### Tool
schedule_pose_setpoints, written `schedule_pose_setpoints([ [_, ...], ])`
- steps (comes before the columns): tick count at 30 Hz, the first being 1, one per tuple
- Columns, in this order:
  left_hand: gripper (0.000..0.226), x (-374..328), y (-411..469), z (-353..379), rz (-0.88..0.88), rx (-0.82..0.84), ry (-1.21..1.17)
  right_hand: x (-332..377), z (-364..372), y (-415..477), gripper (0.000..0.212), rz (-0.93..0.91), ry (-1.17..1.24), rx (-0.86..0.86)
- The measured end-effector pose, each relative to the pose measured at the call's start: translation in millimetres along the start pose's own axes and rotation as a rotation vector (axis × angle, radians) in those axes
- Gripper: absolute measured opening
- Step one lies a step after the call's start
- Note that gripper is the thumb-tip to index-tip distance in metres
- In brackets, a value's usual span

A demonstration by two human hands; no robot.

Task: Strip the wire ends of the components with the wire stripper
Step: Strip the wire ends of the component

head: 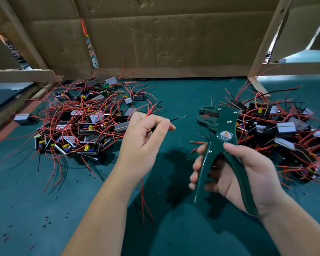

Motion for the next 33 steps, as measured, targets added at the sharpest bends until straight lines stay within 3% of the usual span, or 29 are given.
schedule_pose_setpoints([
  [4,0.017,2,0,-2,0.008,-0.007,0.024,-10,9,-4,0.054,0.109,-0.112,0.164],
  [7,0.014,3,0,-3,0.026,0.001,0.090,-17,11,-4,0.055,0.131,-0.133,0.193],
  [19,0.009,-7,-2,-1,0.112,-0.013,0.214,-20,7,-1,0.055,0.092,-0.226,0.094],
  [25,0.007,-7,-3,2,0.126,-0.013,0.226,-22,-2,0,0.060,0.059,-0.239,-0.055],
  [29,0.013,-3,-3,5,0.061,-0.009,0.024,-15,-12,0,0.061,-0.021,-0.216,-0.227],
  [33,0.023,8,-4,14,-0.149,-0.023,-0.298,-14,1,4,0.044,-0.032,-0.050,-0.108],
])
Point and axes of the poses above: each hand's wrist, its own y-axis towards the middle knuckle, its own z-axis out of the palm, x = y × z, the point moved 9 cm from there along y, towards the middle knuckle, and after that the axes turned 8 degrees about y, right-handed, at the moved point
